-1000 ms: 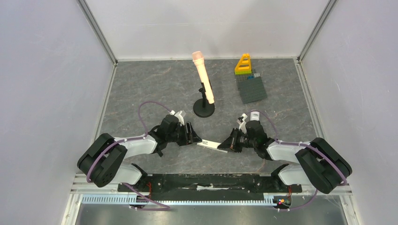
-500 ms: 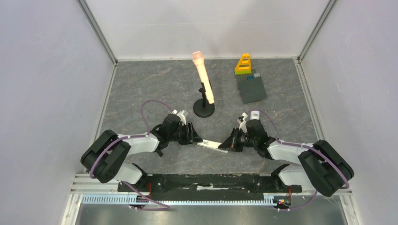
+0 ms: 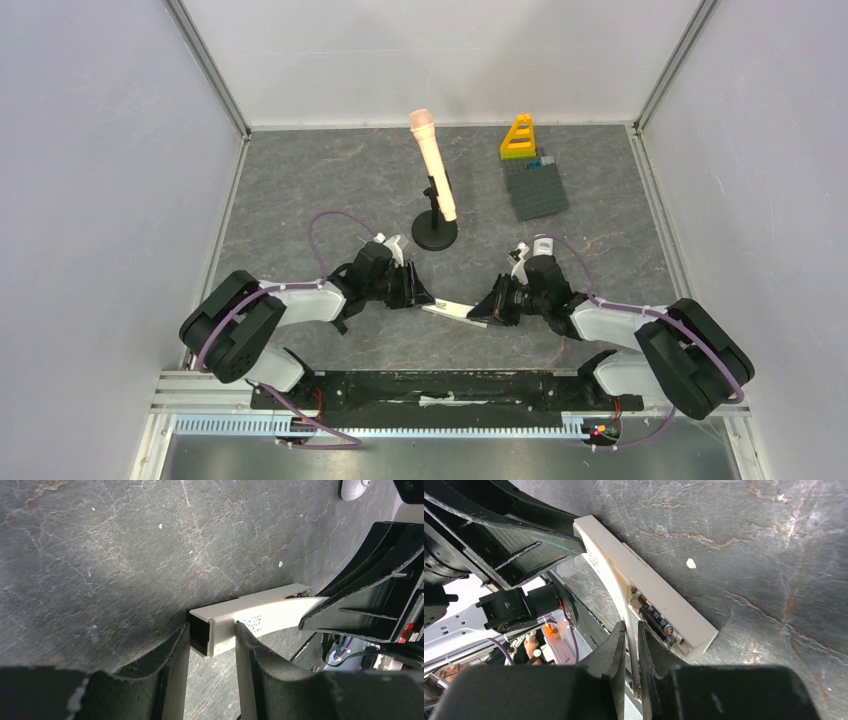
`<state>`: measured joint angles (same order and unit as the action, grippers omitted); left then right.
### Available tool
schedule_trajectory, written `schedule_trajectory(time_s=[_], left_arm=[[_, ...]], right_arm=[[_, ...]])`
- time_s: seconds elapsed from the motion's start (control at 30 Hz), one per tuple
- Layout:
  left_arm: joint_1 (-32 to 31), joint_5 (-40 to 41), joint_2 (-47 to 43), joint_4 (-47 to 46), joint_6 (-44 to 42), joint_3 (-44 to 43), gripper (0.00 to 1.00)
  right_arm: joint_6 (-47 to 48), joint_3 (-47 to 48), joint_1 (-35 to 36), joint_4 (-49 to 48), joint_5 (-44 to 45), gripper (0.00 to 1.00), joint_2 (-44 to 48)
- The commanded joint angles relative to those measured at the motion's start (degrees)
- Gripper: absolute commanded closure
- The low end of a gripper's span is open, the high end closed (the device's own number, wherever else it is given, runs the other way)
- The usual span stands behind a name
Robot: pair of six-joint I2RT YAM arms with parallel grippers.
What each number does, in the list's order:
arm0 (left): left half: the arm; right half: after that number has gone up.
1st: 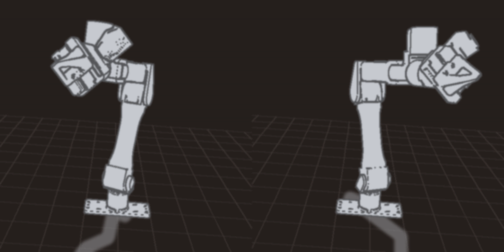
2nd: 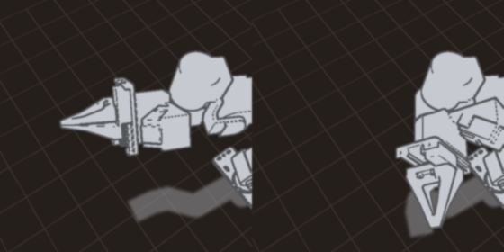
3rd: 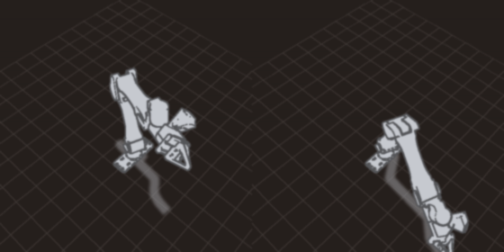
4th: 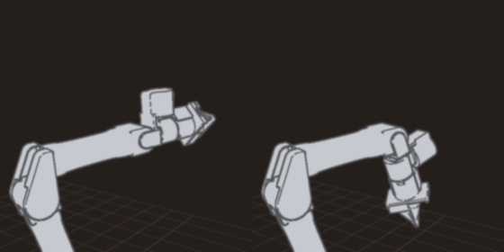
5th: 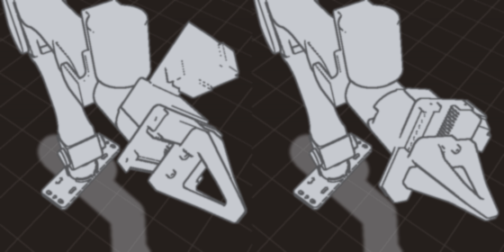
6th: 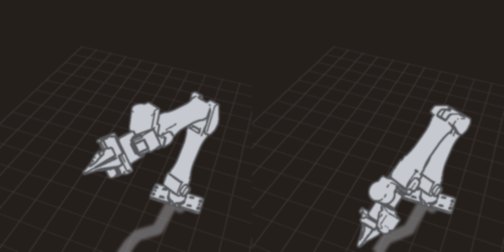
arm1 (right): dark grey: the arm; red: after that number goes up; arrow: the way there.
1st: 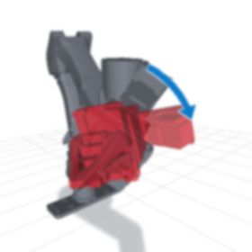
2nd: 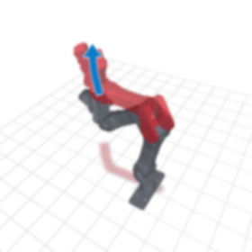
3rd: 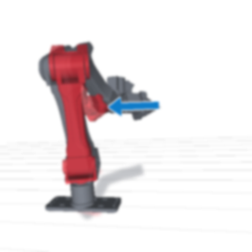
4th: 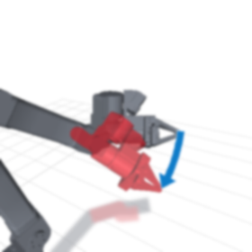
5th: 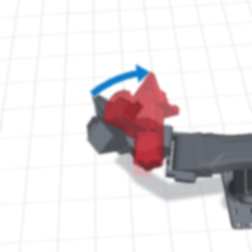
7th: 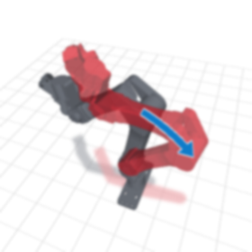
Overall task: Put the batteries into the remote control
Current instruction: Load the battery cover into the remote control.
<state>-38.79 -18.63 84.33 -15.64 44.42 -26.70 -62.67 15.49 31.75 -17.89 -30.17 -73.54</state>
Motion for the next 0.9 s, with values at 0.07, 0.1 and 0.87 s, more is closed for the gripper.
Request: schedule_trajectory(time_s=[0.07,0.1,0.87], left_arm=[[-1.74,5.08,4.6,8.96,-4.94,0.72,0.62],[-1.75,5.14,5.5,9.72,-4.97,0.35,0.63],[-2.83,9.35,8.98,11.42,-4.66,-0.63,0.73]], right_arm=[[1.19,-0.96,-0.04,7.33,1.7,0.83,0.35],[1.16,-0.94,-0.02,7.5,1.69,0.81,0.52],[4.39,-3.62,-5.1,23.8,0.66,0.59,18.85]])
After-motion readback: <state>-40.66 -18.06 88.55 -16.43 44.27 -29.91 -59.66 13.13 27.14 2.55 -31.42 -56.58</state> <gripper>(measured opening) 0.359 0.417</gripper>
